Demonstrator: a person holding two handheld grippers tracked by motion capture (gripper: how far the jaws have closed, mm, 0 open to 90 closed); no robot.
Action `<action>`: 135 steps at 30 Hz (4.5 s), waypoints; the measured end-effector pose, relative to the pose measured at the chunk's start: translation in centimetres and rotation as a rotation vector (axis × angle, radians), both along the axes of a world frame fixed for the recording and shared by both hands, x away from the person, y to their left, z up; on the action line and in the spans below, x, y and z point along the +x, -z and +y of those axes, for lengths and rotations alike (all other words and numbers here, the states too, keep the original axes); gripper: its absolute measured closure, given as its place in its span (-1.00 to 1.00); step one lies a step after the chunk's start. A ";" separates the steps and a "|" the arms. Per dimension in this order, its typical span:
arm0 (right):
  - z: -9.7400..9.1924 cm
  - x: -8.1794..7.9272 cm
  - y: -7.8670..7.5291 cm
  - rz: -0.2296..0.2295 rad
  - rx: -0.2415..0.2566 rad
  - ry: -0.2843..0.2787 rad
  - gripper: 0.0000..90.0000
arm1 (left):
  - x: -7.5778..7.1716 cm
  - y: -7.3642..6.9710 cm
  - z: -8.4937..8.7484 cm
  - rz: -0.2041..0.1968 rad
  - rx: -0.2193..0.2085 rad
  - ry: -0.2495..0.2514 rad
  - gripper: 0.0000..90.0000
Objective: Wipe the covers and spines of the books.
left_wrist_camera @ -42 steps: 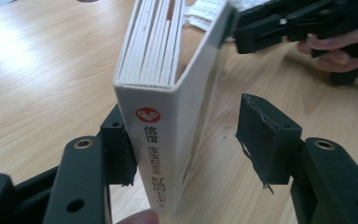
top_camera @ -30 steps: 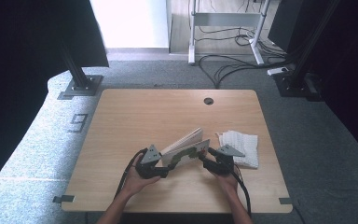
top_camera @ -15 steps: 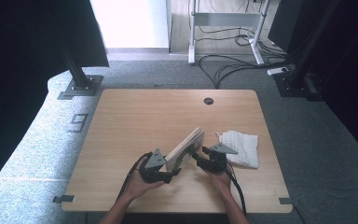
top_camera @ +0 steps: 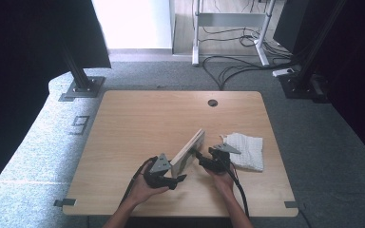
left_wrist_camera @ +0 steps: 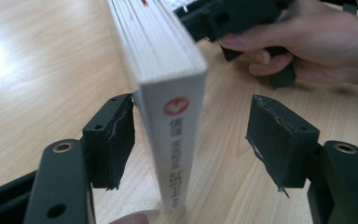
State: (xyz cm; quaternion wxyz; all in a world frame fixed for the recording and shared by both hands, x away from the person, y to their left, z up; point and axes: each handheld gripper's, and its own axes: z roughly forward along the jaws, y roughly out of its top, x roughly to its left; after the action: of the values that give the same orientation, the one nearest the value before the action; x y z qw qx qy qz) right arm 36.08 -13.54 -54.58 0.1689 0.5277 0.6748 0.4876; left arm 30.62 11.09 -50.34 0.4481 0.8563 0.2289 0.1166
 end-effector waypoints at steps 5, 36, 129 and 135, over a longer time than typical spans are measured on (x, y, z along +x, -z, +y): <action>0.3 0.5 0.0 0.009 -0.019 0.005 -0.24 | -0.2 0.3 -0.3 0.008 0.009 0.005 -0.29; 3.2 0.5 -0.3 -0.030 -0.030 -0.241 0.08 | -0.9 0.4 -1.6 0.017 -0.007 0.025 -0.34; 1.1 -4.3 0.0 -0.214 -0.201 -0.394 0.63 | 1.8 -4.6 4.2 -0.068 -0.179 -0.233 -0.35; 1.0 -3.9 0.1 -0.228 -0.208 -0.421 0.63 | 4.5 -5.3 3.4 -0.050 -0.156 -0.287 -0.35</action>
State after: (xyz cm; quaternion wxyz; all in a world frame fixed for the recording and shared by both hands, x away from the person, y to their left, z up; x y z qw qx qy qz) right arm 32.17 -12.57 -54.64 0.1921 0.2972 0.7928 0.4962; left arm 35.17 14.53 -45.03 0.4975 0.7742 0.3460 0.1827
